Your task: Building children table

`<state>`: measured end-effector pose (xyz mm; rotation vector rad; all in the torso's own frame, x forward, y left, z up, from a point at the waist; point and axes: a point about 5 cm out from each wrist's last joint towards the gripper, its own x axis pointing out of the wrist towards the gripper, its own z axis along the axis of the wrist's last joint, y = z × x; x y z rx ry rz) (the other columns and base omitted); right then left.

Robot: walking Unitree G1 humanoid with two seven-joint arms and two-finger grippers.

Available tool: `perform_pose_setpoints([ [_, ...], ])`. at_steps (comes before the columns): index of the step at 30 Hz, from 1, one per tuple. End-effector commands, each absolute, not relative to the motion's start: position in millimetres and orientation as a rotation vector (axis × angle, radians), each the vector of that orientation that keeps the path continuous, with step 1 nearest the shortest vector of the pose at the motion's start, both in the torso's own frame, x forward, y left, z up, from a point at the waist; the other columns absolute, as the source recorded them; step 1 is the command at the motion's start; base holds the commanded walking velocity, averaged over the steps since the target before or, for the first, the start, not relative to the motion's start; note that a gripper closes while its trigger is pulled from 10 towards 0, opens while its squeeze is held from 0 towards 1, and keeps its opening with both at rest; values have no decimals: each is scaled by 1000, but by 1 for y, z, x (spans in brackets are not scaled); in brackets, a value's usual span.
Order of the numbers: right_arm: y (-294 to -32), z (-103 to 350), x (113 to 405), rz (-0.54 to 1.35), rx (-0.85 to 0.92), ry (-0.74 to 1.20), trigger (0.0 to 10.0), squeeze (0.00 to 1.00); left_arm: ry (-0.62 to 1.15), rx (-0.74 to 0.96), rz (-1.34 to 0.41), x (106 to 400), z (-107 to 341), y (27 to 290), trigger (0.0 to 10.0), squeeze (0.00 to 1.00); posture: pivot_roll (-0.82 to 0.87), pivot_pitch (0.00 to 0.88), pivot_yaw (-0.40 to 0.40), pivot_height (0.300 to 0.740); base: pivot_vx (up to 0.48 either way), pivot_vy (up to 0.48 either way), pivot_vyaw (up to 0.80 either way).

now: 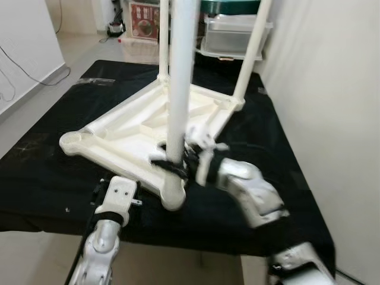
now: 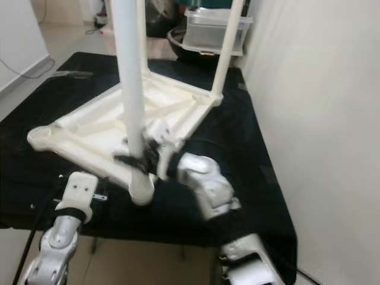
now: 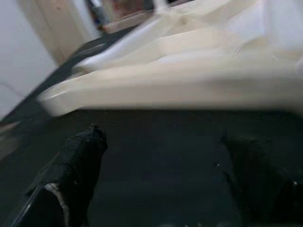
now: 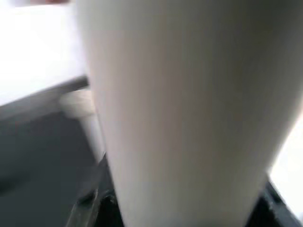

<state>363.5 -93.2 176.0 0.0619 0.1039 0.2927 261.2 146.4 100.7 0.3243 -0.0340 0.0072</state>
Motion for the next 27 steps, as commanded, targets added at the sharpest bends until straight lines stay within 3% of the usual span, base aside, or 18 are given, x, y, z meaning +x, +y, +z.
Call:
perform_pose_setpoints([
  [1,-163,131,344,-144,86,286,0,0,-4,337,26,257,95,153,10000,0,34,0,-82,740,0,0,0],
  [5,-158,123,323,-76,110,312,0,0,-2,337,23,257,94,153,10000,0,24,0,-78,740,0,0,0],
  [6,-136,133,316,137,118,263,10000,0,1,338,22,256,93,154,10000,0,20,0,-75,740,0,0,0],
  [7,-136,133,316,137,118,263,10000,0,1,338,22,256,93,154,10000,0,20,0,-75,740,0,0,0],
  [9,-117,144,315,358,198,217,10000,0,3,337,20,257,93,154,10000,0,13,0,-70,740,0,0,0],
  [11,-117,144,315,358,198,217,10000,0,3,337,20,257,93,154,10000,0,13,0,-70,740,0,0,0],
  [12,-110,156,316,490,269,152,10000,1000,1,337,16,257,93,153,10000,0,19,0,-70,740,0,0,0],
  [13,-110,156,316,490,269,152,10000,1000,1,337,16,257,93,153,10000,0,19,0,-70,740,0,0,0],
  [14,-100,171,316,706,277,103,10000,788,-2,336,17,259,94,152,10000,0,31,0,-79,740,0,0,0],
  [15,-95,181,315,844,269,77,10000,788,-5,335,18,260,94,152,10000,0,33,0,-81,740,0,0,0],
  [16,-92,189,315,956,250,62,10000,0,-7,336,20,260,95,153,10000,0,38,0,-83,740,0,0,0],
  [19,-90,194,316,1019,231,61,10000,0,-7,337,23,261,95,154,10000,0,40,0,-85,740,0,0,0],
  [24,-75,195,313,1294,92,34,10000,0,-13,339,35,261,96,156,10000,0,56,0,-98,740,0,0,0],
  [26,-67,185,302,1404,129,95,10000,0,-14,339,36,261,96,155,10000,0,63,0,-109,740,0,0,0],
  [27,-66,184,301,1411,134,101,2863,0,-14,339,36,261,96,154,10000,0,63,0,-109,740,0,0,0],
])
